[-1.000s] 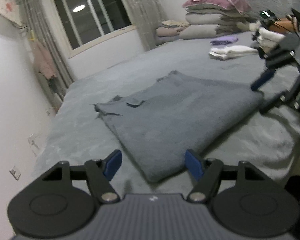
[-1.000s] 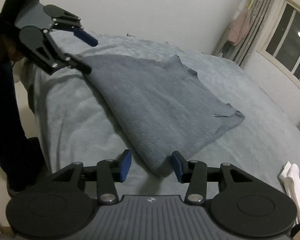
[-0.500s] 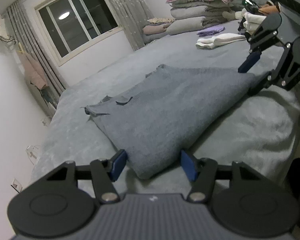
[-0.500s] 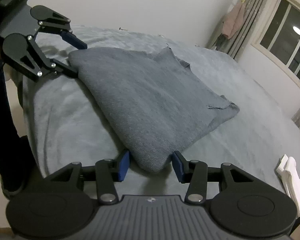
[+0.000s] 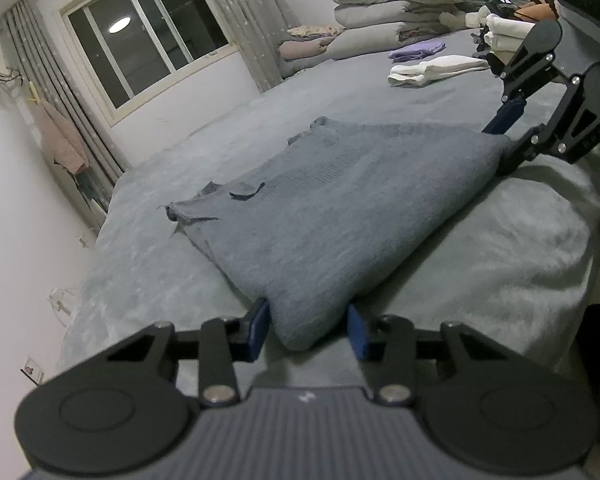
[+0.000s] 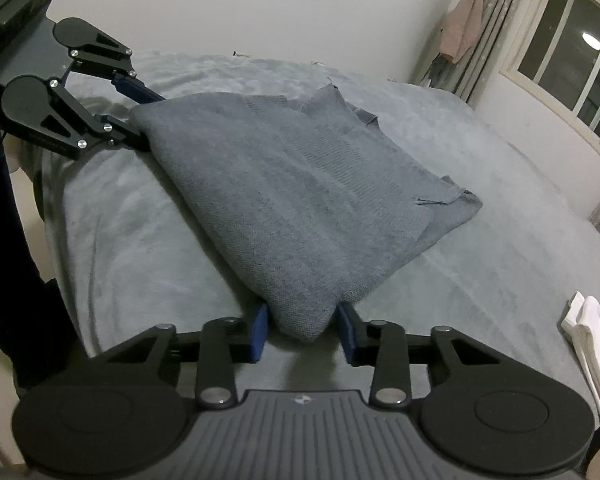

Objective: Fold clothes
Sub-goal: 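Grasp the sweater's folded edge with the right gripper while the left gripper grasps beside it, then lift the held edge with both grippers and fold it over the sweater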

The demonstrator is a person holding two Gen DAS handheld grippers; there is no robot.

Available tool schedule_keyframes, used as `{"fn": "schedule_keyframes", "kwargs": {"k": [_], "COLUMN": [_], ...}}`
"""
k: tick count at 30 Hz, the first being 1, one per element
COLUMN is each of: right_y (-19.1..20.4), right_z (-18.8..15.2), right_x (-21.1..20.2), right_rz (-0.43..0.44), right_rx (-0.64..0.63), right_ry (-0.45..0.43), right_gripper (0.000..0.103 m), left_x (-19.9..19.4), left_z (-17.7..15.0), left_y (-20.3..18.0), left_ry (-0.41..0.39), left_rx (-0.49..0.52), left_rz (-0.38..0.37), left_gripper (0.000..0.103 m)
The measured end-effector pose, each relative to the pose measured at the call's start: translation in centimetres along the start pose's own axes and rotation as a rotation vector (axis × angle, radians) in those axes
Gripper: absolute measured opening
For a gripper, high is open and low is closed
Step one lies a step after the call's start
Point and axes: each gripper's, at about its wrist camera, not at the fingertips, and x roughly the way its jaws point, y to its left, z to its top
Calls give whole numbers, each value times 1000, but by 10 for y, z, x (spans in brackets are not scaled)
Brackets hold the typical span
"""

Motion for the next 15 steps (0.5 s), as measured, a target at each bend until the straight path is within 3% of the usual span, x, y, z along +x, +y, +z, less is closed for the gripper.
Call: {"fn": "schedule_keyframes", "kwargs": {"k": [3, 15], "right_y": [-1, -3], "right_z": [1, 12], "right_x": [1, -17], "right_rz": [-6, -99], "right_rx": [11, 47], "right_ry": [2, -89], "right_gripper": [20, 13], "left_x": [2, -4], "left_z": [1, 12], "left_y": [0, 16], "left_ry": [14, 2], "left_rx": [-1, -102], "left_rz": [1, 3], "left_gripper": [20, 13]}}
